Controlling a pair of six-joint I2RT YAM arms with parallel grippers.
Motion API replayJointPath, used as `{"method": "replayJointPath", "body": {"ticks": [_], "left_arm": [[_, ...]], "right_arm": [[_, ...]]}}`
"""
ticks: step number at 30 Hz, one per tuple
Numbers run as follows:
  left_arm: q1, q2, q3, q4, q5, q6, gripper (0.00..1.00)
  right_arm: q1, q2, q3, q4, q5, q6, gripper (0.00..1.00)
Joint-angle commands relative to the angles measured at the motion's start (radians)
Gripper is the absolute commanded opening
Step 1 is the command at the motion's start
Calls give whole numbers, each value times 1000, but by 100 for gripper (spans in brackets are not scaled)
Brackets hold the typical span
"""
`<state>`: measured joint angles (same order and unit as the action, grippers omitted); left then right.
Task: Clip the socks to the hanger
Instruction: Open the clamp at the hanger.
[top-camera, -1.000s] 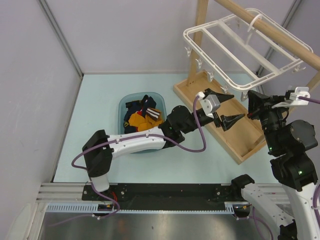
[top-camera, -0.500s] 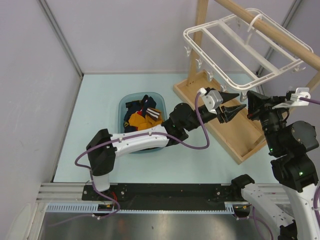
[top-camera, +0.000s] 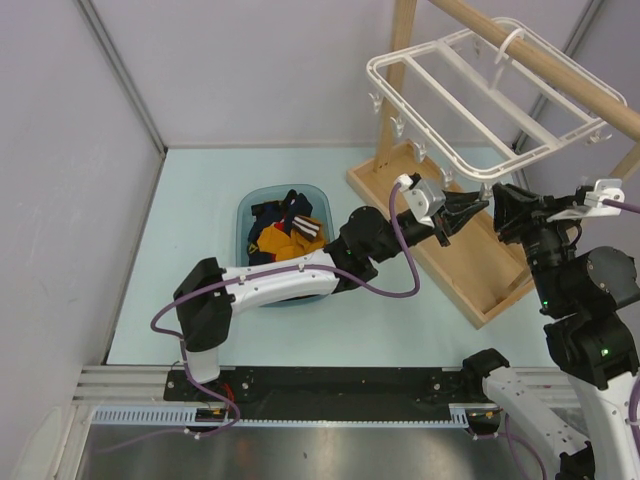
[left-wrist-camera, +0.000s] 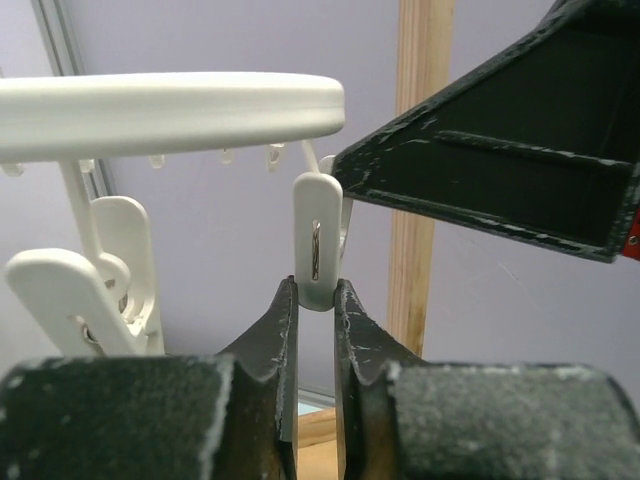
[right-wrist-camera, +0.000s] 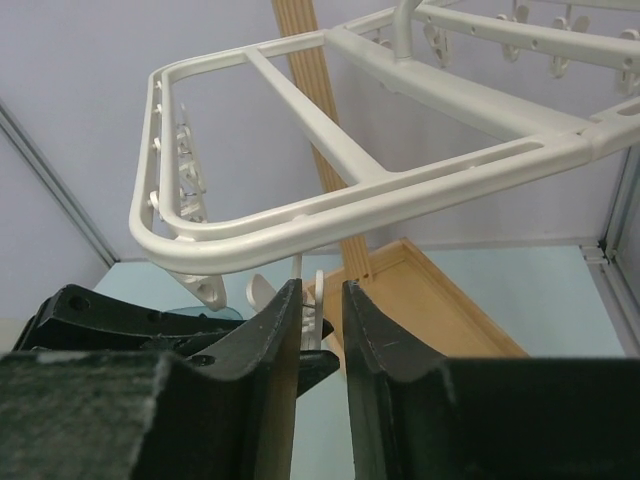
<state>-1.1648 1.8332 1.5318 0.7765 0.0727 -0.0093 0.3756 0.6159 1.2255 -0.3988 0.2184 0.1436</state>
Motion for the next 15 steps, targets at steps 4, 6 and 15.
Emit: {"method": "replayJointPath", "body": {"ticks": [4,6,15], "left_arm": [[2,-12,16,32,-22,-41,1],[2,-14,11,27,-27,-50,0],[2,-31,-16,1,-37,-70,0]], "right_arm": [[0,-41,35,-11,-16,-29,44],[0,-44,35,-15,-27,-30,54],[2,-7,35,-9,-59,-33,68]]}}
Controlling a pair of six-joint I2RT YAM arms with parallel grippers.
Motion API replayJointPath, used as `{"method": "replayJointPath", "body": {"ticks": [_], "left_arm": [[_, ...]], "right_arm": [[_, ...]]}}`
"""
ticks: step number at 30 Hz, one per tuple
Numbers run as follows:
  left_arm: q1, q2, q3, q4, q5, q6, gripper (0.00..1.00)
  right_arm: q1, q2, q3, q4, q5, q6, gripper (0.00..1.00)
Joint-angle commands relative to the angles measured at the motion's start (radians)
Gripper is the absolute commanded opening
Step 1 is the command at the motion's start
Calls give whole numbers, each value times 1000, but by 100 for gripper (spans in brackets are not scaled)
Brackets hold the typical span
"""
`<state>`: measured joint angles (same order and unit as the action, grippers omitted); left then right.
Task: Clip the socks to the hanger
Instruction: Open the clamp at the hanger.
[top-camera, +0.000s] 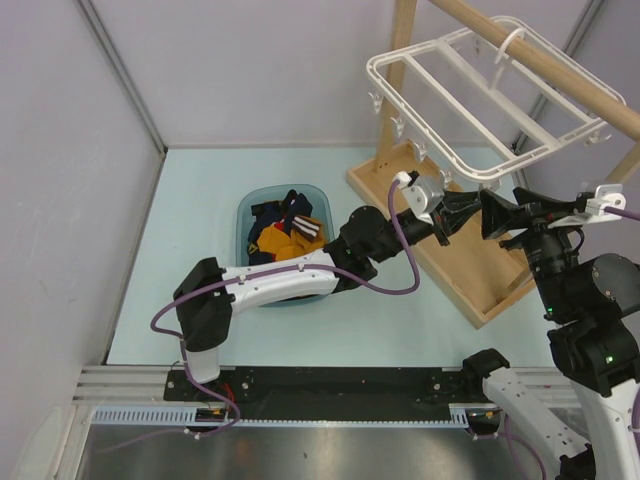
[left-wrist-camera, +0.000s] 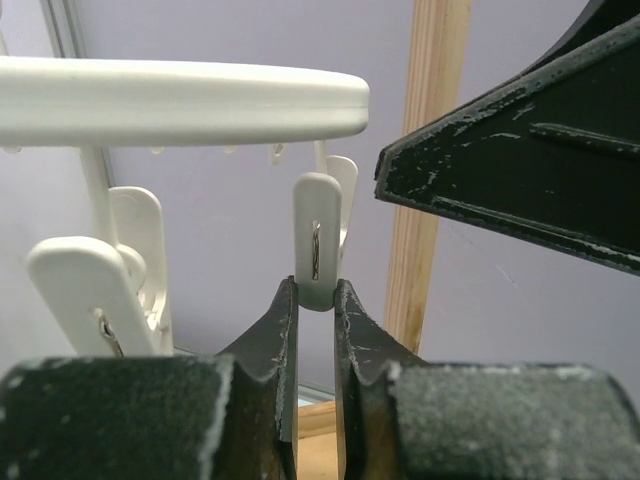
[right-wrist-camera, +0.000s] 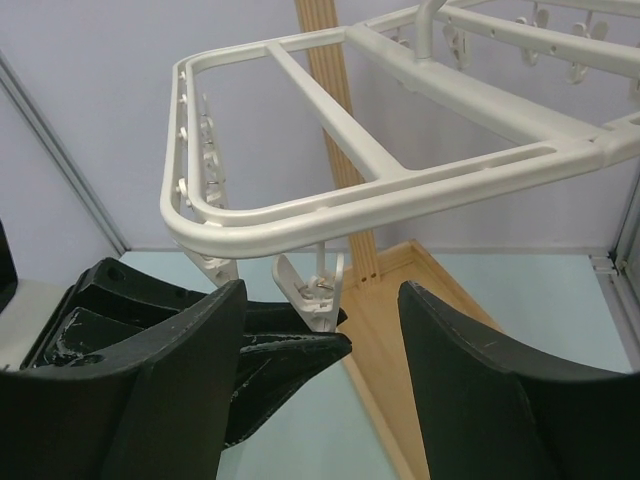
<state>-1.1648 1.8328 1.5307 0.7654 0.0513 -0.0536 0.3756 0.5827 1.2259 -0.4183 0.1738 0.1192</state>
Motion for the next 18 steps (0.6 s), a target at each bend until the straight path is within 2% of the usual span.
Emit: {"method": "replayJointPath", "body": {"ticks": [1,12,18], "left_arm": [[2,-32,-17,12,-16,-26,0],[1,-43,-32,8,-18,-20,0],[2,-49,-40,9,-19,-14,0]], "right_arm": [[2,31,35,10,-11,-10,68],[0,85,35,16,12,-10,63],[2,103,35,18,15,-9,57]]}}
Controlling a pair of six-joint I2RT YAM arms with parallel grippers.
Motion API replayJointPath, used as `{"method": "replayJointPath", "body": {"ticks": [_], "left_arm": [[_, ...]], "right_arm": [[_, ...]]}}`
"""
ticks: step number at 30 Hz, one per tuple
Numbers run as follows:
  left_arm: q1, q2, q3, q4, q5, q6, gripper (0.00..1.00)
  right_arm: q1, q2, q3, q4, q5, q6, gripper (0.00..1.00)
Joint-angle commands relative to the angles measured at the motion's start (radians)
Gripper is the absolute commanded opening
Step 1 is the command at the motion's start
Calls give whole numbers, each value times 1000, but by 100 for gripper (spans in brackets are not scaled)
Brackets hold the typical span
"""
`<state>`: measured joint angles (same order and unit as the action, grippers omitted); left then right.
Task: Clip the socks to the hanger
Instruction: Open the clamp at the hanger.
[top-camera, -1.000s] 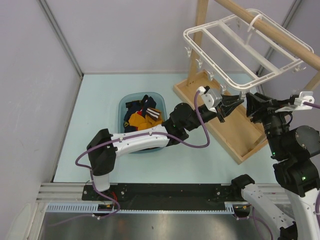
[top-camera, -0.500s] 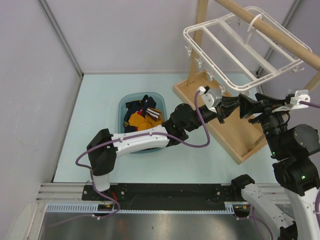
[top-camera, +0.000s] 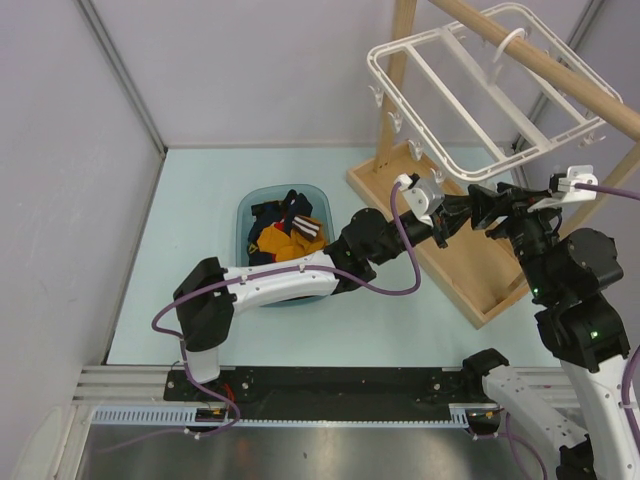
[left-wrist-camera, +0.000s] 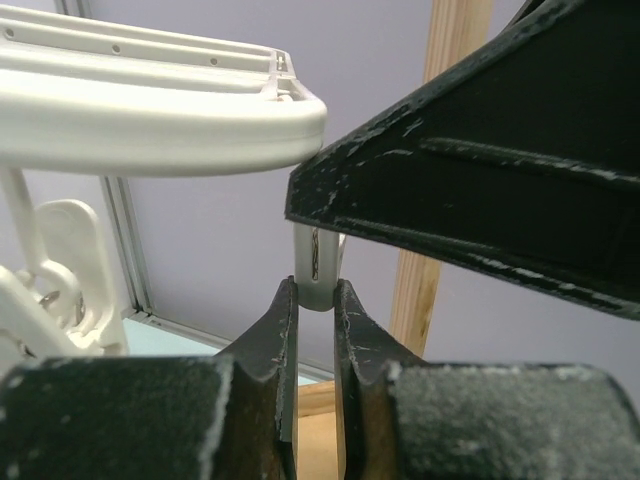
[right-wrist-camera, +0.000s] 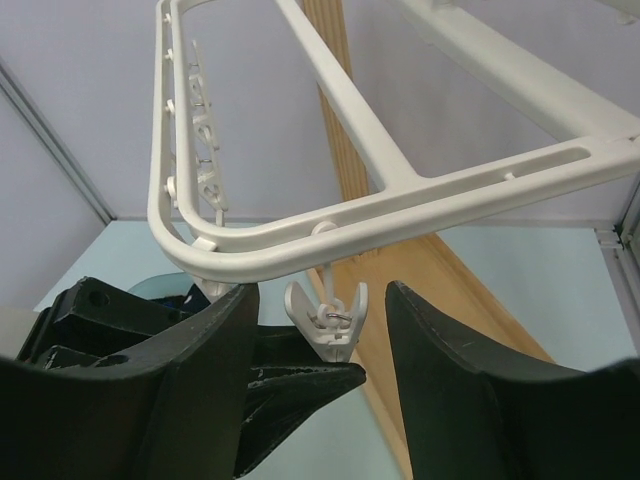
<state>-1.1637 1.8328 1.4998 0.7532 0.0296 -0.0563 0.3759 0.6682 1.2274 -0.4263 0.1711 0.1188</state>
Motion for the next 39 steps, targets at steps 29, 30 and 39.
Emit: {"method": "replayJointPath", "body": {"ticks": [29,30,39], "left_arm": [[-1,-61,-3,-21,-2,3,0],[-1,-63,-3,-23,-2,4,0],[-1,-73,-16,-26,-10,10,13]], "right_arm": [[1,48,34,29,-2,-31,43],[1,47,34,27,-5,-33,41],[1,39,34,34,-2,-27,16]]}}
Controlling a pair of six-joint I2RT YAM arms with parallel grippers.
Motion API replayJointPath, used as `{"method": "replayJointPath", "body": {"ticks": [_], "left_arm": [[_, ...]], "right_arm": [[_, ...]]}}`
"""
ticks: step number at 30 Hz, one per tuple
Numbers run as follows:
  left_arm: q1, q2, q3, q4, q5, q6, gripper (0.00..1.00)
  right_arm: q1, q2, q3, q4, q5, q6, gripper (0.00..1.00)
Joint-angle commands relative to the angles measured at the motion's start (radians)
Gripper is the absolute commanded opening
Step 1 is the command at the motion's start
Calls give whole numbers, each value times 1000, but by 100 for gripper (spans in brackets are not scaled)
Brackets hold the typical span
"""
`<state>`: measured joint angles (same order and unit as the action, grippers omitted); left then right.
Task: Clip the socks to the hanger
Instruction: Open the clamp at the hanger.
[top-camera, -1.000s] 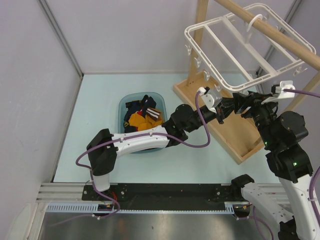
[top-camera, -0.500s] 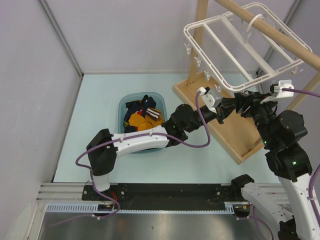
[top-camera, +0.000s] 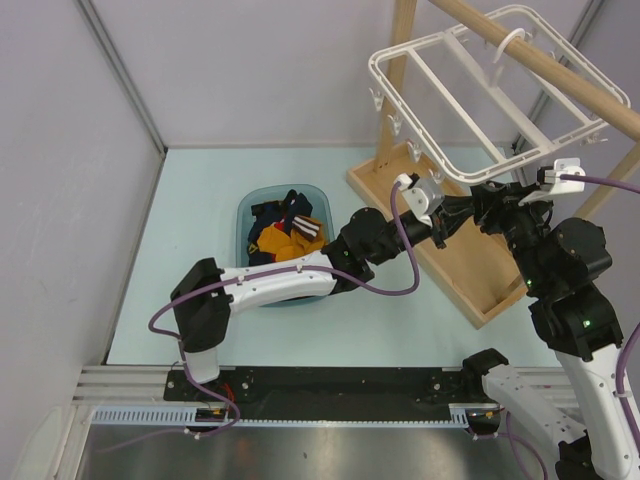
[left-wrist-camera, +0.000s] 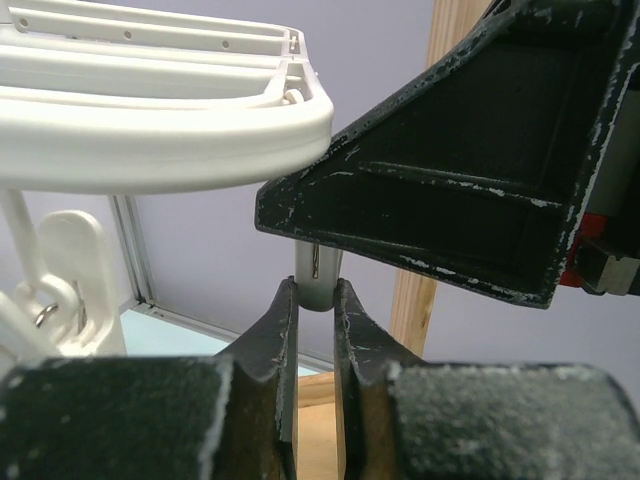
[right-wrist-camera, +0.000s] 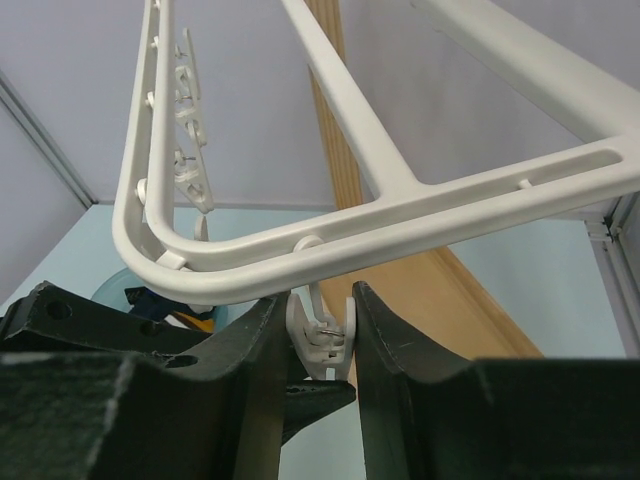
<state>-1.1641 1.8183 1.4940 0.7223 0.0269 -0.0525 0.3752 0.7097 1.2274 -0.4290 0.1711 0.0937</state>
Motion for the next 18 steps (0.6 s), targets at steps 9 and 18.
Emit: {"method": "replayJointPath", "body": {"ticks": [9,18], "left_arm": [[0,-94,-46,6,-18,5,46],[0,-301,-297,-66,-131,16,80]], "right_arm": [[1,-4,34,38,-4,21,5],[1,-4,34,24,16,70,0]]}}
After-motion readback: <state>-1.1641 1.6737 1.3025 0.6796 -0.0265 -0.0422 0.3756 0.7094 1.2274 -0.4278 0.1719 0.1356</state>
